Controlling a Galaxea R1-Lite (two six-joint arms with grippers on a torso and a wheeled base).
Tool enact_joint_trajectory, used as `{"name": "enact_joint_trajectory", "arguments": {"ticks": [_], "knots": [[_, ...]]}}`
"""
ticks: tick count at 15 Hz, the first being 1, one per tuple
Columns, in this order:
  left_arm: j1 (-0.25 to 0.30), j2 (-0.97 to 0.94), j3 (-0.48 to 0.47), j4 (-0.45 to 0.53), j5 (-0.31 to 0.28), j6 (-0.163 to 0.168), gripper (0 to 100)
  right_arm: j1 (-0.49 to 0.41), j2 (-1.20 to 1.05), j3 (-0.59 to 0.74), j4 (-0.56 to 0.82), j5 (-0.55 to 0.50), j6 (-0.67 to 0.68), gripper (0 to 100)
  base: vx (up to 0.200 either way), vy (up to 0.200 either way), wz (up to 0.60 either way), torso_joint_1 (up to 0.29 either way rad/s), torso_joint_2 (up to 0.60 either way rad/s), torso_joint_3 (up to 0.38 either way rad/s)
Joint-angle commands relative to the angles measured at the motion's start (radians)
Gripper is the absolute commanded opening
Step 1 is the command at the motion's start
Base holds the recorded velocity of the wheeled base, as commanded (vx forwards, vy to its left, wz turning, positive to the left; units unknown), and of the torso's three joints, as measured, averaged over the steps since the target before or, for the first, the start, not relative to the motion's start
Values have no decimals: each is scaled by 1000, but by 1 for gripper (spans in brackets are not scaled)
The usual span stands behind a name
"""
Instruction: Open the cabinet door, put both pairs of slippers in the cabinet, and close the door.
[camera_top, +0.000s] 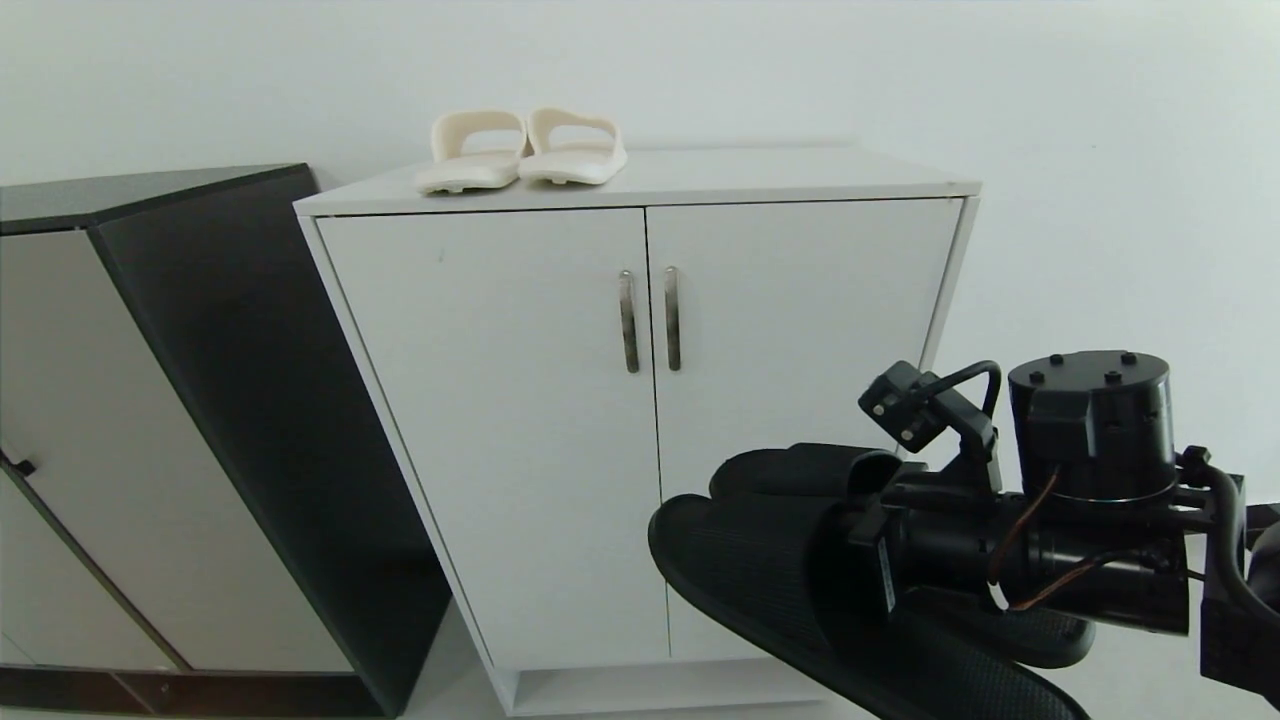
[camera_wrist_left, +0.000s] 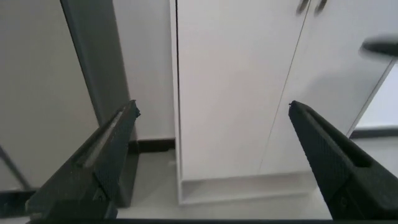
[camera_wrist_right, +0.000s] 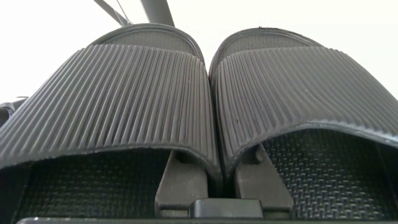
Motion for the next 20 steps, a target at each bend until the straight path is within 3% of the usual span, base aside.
{"name": "enact_joint_trajectory", "arguments": {"ticks": [1,2,7,10,11,14,15,17,18,20], "knots": [[-2,217,-194,-5,-30,-68,100,1,5,-1,-1,1,0,0,0,0,0,-41,437,398],[-2,294,-214,-14,-67,-52,100,1,3,1,-1,1,0,0,0,0,0,-27,242,232],[-2,576,-246,-213,-291,-50,100,9,-1,16,-21,-1,0,0,0,0,0,-5,48,40],[-11,769,-296,-332,-364,-42,100,9,3,16,-24,-1,0,0,0,0,0,0,0,0],[-17,803,-306,-348,-364,-39,100,9,3,14,-24,-1,0,0,0,0,0,0,0,0],[-170,991,-375,-479,-315,-33,100,18,2,16,-33,-1,0,0,0,0,0,0,0,0],[-244,1013,-403,-479,-268,-35,100,20,2,16,-36,-1,0,0,0,0,0,0,0,0],[-427,1087,-472,-483,-116,-35,100,34,-1,16,-37,-2,0,0,0,0,0,0,0,0],[-483,1125,-512,-483,-87,-35,100,37,-3,16,-37,-2,0,0,0,0,0,0,0,0],[-505,1212,-598,-483,-96,-35,100,40,-5,18,-37,-4,0,0,0,0,0,0,0,0]]}}
